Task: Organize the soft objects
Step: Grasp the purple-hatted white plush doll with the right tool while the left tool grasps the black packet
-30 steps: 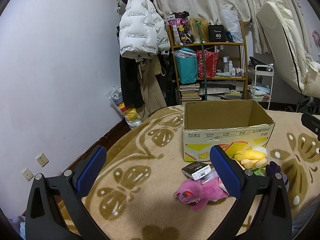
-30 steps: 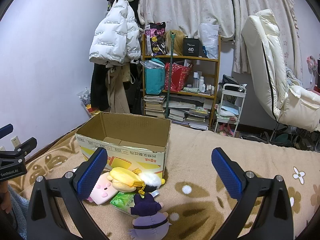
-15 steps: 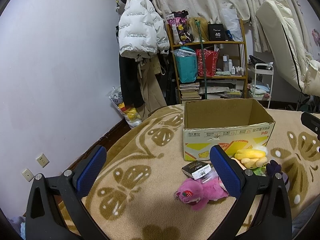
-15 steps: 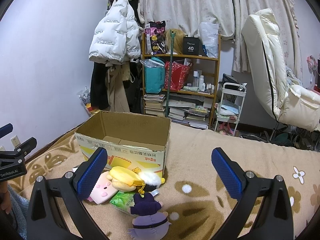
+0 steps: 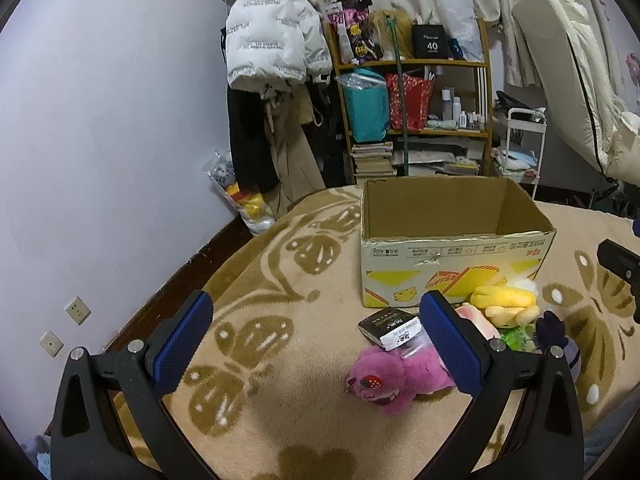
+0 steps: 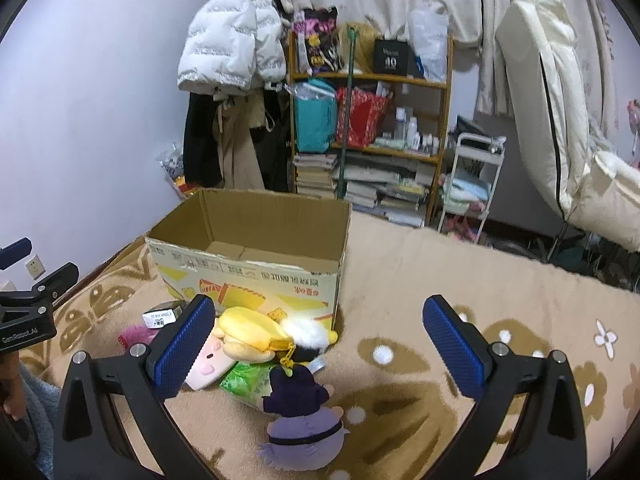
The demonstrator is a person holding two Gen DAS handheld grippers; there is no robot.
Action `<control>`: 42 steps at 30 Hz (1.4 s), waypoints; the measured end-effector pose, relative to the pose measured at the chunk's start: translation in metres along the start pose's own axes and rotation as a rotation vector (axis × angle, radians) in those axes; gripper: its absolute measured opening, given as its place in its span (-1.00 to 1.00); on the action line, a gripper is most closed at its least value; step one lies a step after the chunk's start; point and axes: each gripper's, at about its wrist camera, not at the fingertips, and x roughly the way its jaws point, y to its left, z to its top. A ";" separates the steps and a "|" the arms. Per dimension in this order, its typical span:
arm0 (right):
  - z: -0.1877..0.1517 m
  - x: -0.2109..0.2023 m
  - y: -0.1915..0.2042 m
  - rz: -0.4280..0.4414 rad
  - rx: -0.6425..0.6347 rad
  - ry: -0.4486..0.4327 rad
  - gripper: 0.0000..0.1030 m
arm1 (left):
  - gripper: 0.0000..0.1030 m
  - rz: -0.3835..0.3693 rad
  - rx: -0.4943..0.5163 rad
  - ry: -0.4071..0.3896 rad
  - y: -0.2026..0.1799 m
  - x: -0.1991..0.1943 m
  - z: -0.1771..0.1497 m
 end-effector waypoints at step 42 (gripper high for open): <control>-0.033 0.100 -0.007 0.123 0.061 0.468 0.98 | 0.98 -0.064 0.029 0.378 -0.057 0.145 -0.018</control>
